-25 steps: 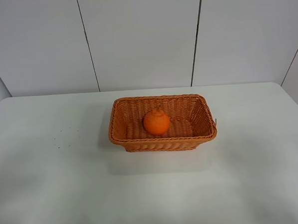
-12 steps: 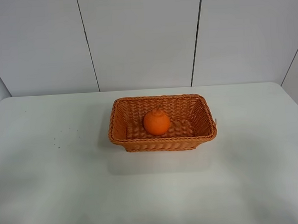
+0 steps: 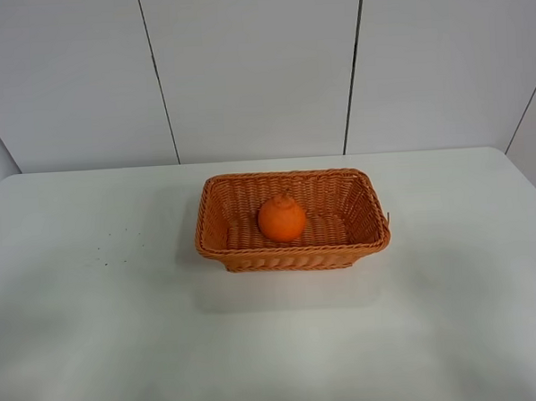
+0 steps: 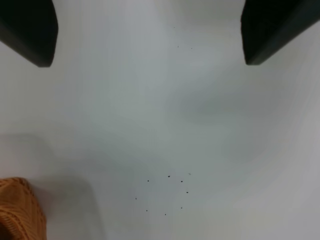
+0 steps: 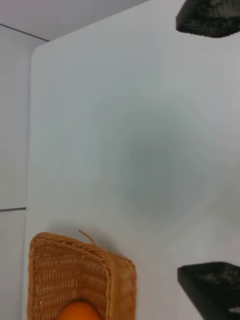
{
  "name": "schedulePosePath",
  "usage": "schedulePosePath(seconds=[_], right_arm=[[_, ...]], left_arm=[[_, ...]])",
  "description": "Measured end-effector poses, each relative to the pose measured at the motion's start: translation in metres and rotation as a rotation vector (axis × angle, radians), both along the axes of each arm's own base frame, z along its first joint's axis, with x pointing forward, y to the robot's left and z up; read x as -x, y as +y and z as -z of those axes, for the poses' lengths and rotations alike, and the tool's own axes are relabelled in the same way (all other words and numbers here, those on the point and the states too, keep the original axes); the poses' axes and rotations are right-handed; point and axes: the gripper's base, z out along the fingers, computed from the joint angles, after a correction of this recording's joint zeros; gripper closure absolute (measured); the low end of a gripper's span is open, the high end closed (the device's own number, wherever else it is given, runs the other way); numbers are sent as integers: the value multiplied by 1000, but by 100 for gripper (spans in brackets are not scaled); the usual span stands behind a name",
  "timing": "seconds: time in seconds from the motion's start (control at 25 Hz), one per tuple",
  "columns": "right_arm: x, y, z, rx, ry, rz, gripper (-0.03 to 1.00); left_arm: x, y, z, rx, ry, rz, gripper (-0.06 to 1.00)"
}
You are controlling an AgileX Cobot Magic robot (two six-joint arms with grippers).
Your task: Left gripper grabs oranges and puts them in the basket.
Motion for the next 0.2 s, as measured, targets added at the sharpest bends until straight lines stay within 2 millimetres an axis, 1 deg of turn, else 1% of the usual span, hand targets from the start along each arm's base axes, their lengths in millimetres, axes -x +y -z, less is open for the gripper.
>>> schedulePosePath(seconds=[0.2], right_arm=[[0,0,0,0,0,0,27]], left_arm=[[0,0,0,0,0,0,10]])
